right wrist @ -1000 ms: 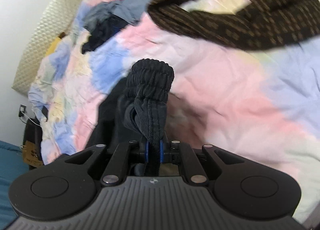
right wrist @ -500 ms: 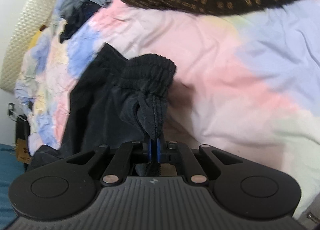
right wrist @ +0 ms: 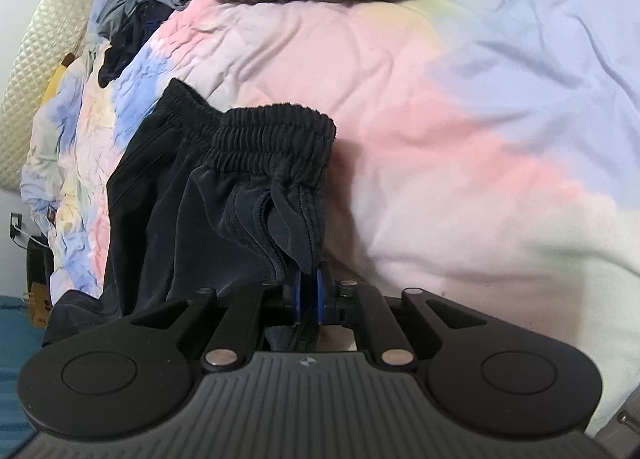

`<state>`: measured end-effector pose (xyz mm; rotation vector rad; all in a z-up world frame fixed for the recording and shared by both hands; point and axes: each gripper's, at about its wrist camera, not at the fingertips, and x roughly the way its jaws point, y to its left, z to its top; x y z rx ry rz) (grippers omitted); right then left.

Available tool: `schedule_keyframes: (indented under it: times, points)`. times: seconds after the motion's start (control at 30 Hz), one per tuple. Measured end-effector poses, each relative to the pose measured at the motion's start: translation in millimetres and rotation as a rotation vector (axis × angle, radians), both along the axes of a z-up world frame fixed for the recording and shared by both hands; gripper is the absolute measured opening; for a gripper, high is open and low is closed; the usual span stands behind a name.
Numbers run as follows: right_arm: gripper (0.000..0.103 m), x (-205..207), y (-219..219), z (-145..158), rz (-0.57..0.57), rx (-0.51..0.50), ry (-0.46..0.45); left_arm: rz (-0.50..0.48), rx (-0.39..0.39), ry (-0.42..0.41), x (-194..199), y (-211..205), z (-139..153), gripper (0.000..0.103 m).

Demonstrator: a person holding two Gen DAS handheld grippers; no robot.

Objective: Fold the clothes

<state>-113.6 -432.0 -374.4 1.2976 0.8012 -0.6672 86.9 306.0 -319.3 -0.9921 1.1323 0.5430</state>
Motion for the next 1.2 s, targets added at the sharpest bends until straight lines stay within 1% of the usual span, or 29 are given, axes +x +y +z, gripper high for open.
schedule_keyframes:
  times: [0.03, 0.07, 0.1, 0.13, 0.2, 0.23, 0.27, 0.4, 0.43, 0.47, 0.53, 0.6, 0.67, 0.7, 0.73, 0.77, 0.8, 0.87, 0.93, 1.07, 1.13, 1.2]
  points:
    - [0.014, -4, -3, -3, -0.014, 0.005, -0.003, -0.01, 0.007, -0.002, 1, -3, 2, 0.032]
    - [0.023, -8, -5, -5, -0.027, 0.01, -0.007, -0.022, 0.014, -0.003, 3, -6, 5, 0.034]
    - [0.029, -12, -8, -8, -0.045, 0.013, -0.011, -0.033, 0.022, -0.004, 4, -9, 7, 0.04]
    - [0.039, -16, -12, -10, -0.068, 0.011, -0.019, -0.044, 0.029, -0.003, 5, -11, 9, 0.045]
    - [0.043, -24, -20, -14, -0.109, 0.018, -0.046, -0.06, 0.042, -0.003, 6, -17, 14, 0.046]
    - [0.047, -26, -25, -16, -0.126, 0.022, -0.059, -0.066, 0.048, -0.004, 6, -19, 15, 0.047]
    - [0.055, -29, -30, -18, -0.143, 0.023, -0.071, -0.072, 0.054, -0.003, 4, -21, 18, 0.047]
    - [0.058, -20, -50, -30, -0.155, 0.016, -0.117, -0.082, 0.083, 0.005, -2, -26, 28, 0.049]
    - [0.062, -15, -54, -33, -0.148, 0.015, -0.128, -0.084, 0.09, 0.006, -3, -27, 31, 0.05]
    - [0.065, -9, -58, -36, -0.141, 0.013, -0.138, -0.086, 0.097, 0.006, -5, -28, 34, 0.05]
    - [0.065, 6, -61, -41, -0.118, 0.006, -0.147, -0.089, 0.11, 0.004, -8, -29, 40, 0.051]
    - [0.067, 24, -62, -45, -0.075, 0.008, -0.132, -0.087, 0.119, 0.002, -10, -31, 45, 0.052]
    - [0.065, 42, -62, -50, -0.031, 0.01, -0.118, -0.085, 0.125, 0.003, -11, -34, 48, 0.053]
    - [0.062, 49, -61, -51, -0.01, 0.005, -0.106, -0.084, 0.128, 0.003, -12, -35, 49, 0.053]
    - [0.05, 54, -60, -50, 0.009, -0.013, -0.081, -0.084, 0.13, 0.002, -12, -37, 50, 0.053]
    - [0.031, 58, -58, -48, 0.02, -0.031, -0.044, -0.084, 0.132, 0.0, -11, -38, 50, 0.053]
    - [0.024, 60, -57, -46, 0.018, -0.045, -0.018, -0.084, 0.133, -0.002, -11, -40, 51, 0.054]
    - [0.021, 56, -57, -37, 0.004, -0.068, -0.035, -0.083, 0.133, -0.008, -10, -43, 51, 0.054]
    - [0.02, 51, -55, -19, 0.024, -0.12, -0.055, -0.081, 0.133, -0.015, -10, -45, 52, 0.054]
    - [0.018, 33, -55, 22, 0.024, -0.187, -0.148, -0.069, 0.136, -0.021, -12, -44, 54, 0.054]
    - [0.018, 27, -56, 31, 0.033, -0.203, -0.162, -0.057, 0.134, -0.021, -13, -41, 54, 0.054]
    - [0.018, 22, -57, 28, 0.035, -0.209, -0.14, -0.044, 0.131, -0.02, -15, -37, 54, 0.054]
